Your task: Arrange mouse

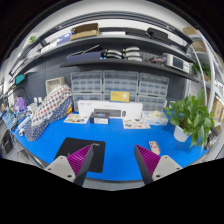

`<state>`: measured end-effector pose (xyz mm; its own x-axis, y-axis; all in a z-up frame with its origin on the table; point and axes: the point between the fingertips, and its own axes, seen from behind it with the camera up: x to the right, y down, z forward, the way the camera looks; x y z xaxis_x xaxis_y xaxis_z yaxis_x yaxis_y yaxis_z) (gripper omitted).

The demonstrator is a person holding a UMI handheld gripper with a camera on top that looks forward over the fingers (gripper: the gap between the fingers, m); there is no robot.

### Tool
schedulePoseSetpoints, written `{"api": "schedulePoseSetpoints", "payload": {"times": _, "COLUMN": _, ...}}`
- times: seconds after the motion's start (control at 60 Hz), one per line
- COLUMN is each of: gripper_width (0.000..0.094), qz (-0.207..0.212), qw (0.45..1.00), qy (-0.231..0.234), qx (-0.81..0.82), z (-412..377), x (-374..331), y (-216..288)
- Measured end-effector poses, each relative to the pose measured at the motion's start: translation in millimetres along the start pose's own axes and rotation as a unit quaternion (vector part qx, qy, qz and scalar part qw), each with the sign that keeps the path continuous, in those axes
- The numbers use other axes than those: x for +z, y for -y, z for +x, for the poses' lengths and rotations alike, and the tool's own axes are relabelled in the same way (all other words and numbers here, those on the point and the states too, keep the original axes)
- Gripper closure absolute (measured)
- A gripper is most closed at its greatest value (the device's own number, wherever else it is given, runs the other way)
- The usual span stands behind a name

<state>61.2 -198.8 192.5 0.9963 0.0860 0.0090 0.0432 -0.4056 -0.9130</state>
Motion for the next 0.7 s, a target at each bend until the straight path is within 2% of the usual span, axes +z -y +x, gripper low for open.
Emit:
{"api": "schedulePoseSetpoints", "payload": {"times": 0.383, "gripper_width": 0.0085, "qz": -0.091, "qw": 0.995, "qy": -0.033, "qx": 0.020, "z": 71, "x": 39, "y": -114}}
{"api": "schedulePoseSetpoints", "payload": {"times": 0.7, "gripper_width": 0.0121, "qz": -0.131, "qw": 0.987, "qy": -0.080, "qx": 0.041, "z": 181, "x": 101, "y": -156}}
